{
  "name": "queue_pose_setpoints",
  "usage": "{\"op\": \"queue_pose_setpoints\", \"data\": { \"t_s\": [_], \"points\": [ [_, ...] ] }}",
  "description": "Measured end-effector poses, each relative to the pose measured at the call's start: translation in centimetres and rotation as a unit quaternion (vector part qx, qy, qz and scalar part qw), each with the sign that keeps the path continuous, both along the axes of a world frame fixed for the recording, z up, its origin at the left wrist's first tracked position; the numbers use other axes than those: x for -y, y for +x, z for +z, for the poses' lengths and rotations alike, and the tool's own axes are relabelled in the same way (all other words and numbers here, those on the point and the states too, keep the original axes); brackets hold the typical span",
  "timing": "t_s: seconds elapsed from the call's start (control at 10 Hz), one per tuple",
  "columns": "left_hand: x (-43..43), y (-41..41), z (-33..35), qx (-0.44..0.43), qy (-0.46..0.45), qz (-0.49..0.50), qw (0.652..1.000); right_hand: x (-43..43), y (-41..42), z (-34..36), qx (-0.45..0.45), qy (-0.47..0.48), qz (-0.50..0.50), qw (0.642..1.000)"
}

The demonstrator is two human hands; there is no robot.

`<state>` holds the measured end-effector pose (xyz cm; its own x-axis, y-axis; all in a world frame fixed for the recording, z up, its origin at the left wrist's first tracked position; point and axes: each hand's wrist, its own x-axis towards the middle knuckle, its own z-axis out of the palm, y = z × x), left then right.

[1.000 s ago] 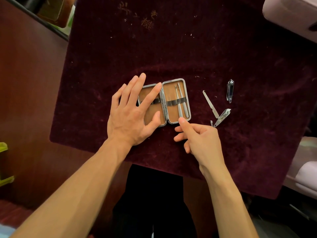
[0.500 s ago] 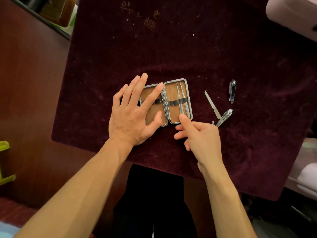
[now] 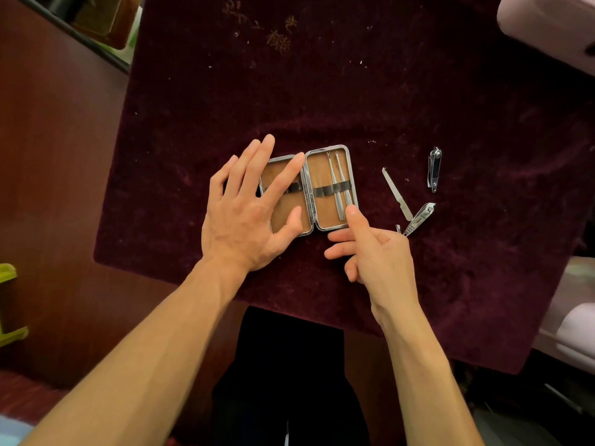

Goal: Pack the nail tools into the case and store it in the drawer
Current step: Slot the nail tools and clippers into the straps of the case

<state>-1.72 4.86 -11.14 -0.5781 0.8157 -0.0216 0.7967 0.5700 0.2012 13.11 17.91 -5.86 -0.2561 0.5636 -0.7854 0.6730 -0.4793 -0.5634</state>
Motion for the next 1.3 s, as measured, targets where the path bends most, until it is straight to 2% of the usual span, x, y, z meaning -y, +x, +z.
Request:
{"op": "queue_pose_setpoints", "data": {
  "t_s": [1.0, 1.1, 1.2, 1.3],
  "points": [
    [-0.1, 0.0, 0.2, 0.005, -0.003, -0.001, 1.0, 0.2, 0.2, -0.4, -0.015, 0.013, 0.0, 1.0],
    [0.0, -0.1, 0.1, 0.005, -0.003, -0.002, 1.0, 0.4, 0.4, -0.4, -0.005, 0.051, 0.006, 0.999],
    [0.0, -0.1, 0.0, 0.006, -0.004, -0.003, 1.0, 0.8, 0.6, -0.3, 0.02, 0.139, 0.045, 0.989],
    [0.0, -0.1, 0.0, 0.004, -0.005, -0.004, 1.0, 1.2, 0.5, -0.2, -0.006, 0.18, 0.045, 0.983]
  ]
}}
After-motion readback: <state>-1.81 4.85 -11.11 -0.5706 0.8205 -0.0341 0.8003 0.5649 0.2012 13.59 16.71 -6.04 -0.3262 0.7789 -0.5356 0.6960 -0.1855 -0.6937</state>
